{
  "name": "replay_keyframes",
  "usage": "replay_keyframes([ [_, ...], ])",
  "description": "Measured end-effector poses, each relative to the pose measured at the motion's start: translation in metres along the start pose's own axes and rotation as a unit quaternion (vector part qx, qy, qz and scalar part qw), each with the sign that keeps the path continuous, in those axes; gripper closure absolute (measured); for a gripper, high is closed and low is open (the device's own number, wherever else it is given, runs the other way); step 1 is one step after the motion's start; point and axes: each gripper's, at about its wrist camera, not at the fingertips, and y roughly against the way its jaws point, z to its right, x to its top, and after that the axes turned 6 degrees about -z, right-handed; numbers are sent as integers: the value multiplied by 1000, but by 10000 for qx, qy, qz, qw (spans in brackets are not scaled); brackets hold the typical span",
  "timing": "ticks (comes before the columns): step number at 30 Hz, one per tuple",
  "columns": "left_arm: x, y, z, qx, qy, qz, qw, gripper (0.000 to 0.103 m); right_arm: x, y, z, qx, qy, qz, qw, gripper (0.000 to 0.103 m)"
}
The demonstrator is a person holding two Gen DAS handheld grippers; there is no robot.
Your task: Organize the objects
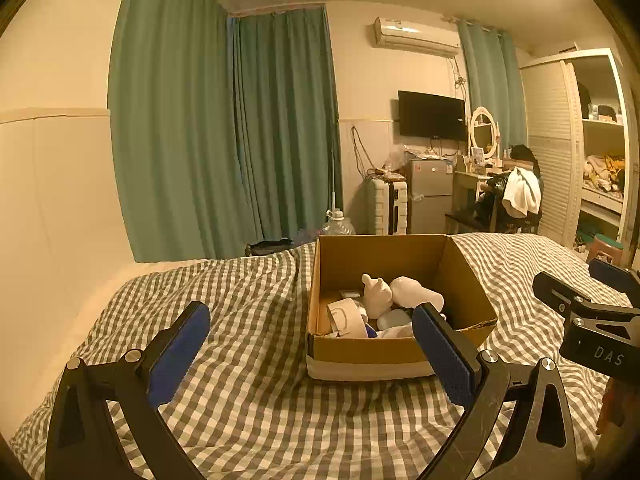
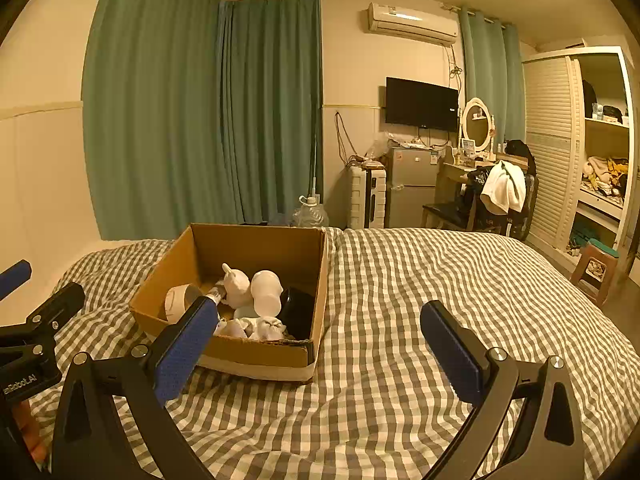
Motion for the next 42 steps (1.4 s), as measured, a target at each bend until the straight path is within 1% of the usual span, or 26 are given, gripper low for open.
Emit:
replay_keyframes([
  [12, -5, 2, 3, 51, -53, 7, 10000, 0, -4, -1, 2, 57, -102, -4, 9999, 1],
  [17, -6, 2, 4, 73, -58, -14, 10000, 0, -5, -3, -2, 36, -23, -32, 10000, 1],
  [22, -8, 2, 2, 105, -32, -21, 9999, 0, -6, -5, -7, 30, 69, -63, 10000, 1],
  [32, -9, -1, -2, 131, 78, -84, 9998, 0, -8, -7, -7, 37, 57, -104, 9999, 1],
  [42, -10, 0, 1, 29, 47, -104, 9999, 0, -10, -9, -6, 51, 42, -139, 9999, 1],
])
